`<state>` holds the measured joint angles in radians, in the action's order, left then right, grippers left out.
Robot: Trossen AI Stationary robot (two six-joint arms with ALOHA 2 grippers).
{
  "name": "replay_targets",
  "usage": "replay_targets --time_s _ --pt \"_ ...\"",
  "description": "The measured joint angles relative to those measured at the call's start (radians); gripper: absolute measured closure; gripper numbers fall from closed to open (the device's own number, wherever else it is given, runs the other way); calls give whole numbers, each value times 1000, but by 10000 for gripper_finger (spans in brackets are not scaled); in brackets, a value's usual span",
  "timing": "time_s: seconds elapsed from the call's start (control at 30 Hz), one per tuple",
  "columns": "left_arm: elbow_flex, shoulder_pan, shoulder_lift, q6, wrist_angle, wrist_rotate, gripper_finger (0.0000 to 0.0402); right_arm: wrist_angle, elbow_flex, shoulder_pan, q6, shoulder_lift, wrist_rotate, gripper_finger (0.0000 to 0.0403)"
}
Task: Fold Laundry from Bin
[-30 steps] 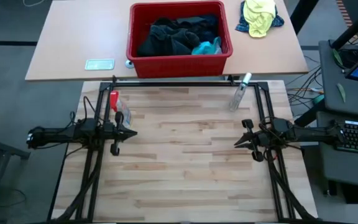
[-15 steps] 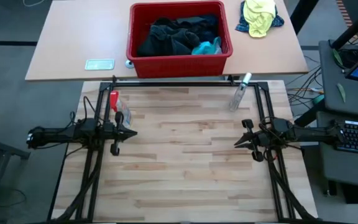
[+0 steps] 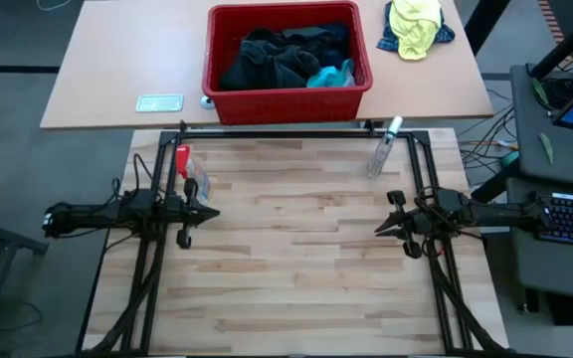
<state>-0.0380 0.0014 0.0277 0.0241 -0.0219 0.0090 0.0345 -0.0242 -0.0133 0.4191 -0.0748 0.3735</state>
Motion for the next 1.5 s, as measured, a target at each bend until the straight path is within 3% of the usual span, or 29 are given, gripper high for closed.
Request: replay_targets --time_s 0.23,0.3,0.4,0.5,0.6,0.67,0.9,1.07,1.17,1.33,1.5 --pt "0 0 0 0 0 0 401 1 0 0 -15 0 0 374" --pt "0 0 0 7 0 0 401 2 0 0 -162 0 -3 374" --pt "1 0 1 8 -62 -2 401 -1 0 0 -516 0 -44 374" --pt "1 0 5 -202 -249 -3 401 -8 0 0 -800 -6 -107 374" --pt "1 0 5 -409 -423 -12 401 2 1 0 -885 -19 -108 374" --pt "1 0 3 -474 -518 -12 401 23 2 0 -900 -24 -109 374" --pt "0 1 2 -471 -811 -96 401 165 -25 0 -886 -58 -112 374" --pt "0 0 3 -503 -814 -95 401 102 -167 0 -864 -133 -120 374" --pt "0 0 15 -577 -781 -94 401 -16 -309 0 -815 -210 -177 374" --pt "-19 0 90 -525 -768 -64 401 -300 -596 0 -669 -410 -343 375" --pt "-162 0 224 -467 -696 -38 401 -632 -902 0 -597 -625 -585 375"
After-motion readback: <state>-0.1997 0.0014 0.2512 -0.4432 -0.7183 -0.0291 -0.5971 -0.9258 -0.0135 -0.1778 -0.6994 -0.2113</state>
